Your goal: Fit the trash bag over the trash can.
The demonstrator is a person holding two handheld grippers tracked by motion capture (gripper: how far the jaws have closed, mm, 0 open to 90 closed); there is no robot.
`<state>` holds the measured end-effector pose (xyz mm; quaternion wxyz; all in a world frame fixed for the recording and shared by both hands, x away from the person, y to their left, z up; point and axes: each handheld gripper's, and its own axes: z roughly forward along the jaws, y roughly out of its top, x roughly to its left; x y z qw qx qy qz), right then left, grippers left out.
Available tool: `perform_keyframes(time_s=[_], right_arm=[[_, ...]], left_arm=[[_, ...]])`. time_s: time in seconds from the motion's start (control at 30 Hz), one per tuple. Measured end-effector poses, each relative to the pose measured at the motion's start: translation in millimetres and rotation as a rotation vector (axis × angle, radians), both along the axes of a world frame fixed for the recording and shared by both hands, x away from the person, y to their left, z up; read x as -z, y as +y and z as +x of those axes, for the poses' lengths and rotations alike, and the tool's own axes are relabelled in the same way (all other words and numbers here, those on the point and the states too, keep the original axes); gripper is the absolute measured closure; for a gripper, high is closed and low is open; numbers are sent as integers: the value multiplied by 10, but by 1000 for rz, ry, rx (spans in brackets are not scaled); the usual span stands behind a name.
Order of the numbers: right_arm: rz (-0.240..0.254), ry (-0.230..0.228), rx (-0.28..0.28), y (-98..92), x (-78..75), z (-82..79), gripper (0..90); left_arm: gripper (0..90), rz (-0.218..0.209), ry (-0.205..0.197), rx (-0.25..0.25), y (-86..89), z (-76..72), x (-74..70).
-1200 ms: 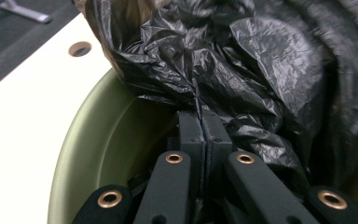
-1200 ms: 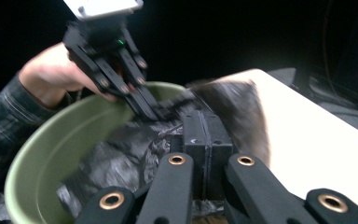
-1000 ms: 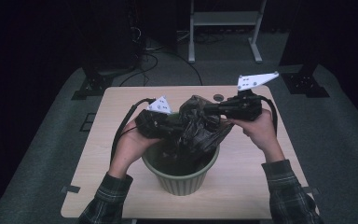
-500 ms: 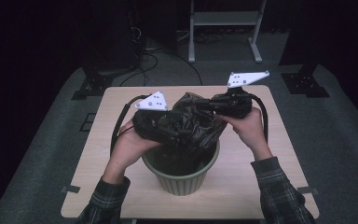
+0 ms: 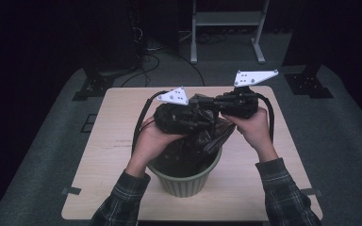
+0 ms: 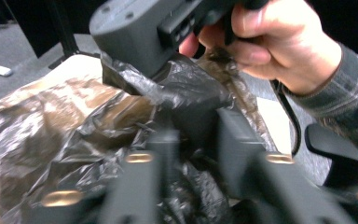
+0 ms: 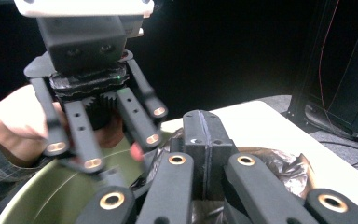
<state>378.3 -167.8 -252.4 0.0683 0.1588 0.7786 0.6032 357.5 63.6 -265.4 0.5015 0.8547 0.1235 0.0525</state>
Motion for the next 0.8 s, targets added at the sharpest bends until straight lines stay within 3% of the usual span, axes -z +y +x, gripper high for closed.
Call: perform_keyframes(time_s=[0.07, 0.2, 0.47, 0.6, 0.67, 0.73, 0.8], right_arm=[[6, -5, 7, -36, 6, -11, 816], [19, 11, 23, -190, 42, -52, 682], [7, 37, 63, -604, 196, -203, 595], [-5, 87, 45, -635, 299, -182, 547], [-19, 111, 34, -593, 353, -154, 606], [-48, 115, 30, -540, 394, -143, 812], [-81, 107, 26, -504, 417, -143, 900]], left_arm=[[895, 17, -4, -9, 23, -9, 4], [897, 31, -20, -58, 139, -13, 29], [896, 22, -17, -88, 333, -1, 56], [895, 21, -19, -87, 332, 2, 53], [895, 21, -19, -82, 324, -2, 54], [896, 19, -20, -81, 328, -12, 55], [896, 20, -20, -78, 362, -34, 52]])
